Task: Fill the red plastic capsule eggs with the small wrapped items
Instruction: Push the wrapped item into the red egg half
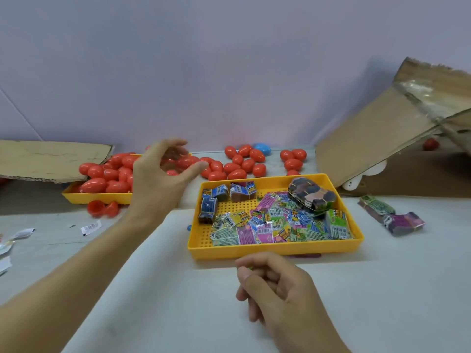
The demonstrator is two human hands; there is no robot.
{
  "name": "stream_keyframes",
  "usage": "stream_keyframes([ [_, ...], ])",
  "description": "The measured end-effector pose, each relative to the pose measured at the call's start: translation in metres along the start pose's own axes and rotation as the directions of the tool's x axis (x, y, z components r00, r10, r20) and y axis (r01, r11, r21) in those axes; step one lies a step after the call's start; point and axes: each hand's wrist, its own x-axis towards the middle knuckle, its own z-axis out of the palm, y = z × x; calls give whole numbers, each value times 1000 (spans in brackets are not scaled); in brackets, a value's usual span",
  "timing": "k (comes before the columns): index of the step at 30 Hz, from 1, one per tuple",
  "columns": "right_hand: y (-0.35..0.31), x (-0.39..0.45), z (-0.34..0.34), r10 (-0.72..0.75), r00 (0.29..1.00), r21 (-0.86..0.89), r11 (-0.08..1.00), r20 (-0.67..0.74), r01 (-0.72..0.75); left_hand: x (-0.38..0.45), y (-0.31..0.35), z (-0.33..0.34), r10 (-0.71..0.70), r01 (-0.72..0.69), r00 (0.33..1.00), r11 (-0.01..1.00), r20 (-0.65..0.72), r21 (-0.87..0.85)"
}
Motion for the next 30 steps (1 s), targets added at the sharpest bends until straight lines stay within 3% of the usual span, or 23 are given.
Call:
stream_keyframes([
  [4,-5,0,-3,-27,999,60,998,25,25,-96,56,7,-61,123,986,898,158,-423],
  [7,-7,-1,-7,-34,998,42,999,60,32,-143,67,22,-162,204,979,798,124,-568],
  [9,-8,-1,-10,-13,997,73,997,73,8,-151,69,26,-156,168,985,792,71,-587],
  [12,-8,0,-17,-6,996,42,999,91,2,-153,69,25,87,-54,995,895,55,-443],
  [13,-8,0,-18,-16,996,21,1000,90,14,-154,67,24,100,-60,992,903,72,-425],
  [17,-10,5,-27,-62,998,42,997,28,61,-150,63,20,-166,244,968,792,187,-560],
  [19,-10,7,-29,-70,997,56,996,28,68,-145,63,18,-294,439,897,675,330,-593],
  [21,-8,8,-29,-81,996,26,996,38,80,-141,62,17,-327,565,822,565,466,-602],
  [25,-1,10,-30,-116,990,-55,991,75,121,-138,62,16,-349,622,779,530,520,-577],
  [30,2,12,-33,-154,981,-56,985,115,162,-139,64,16,-332,547,837,557,435,-625],
])
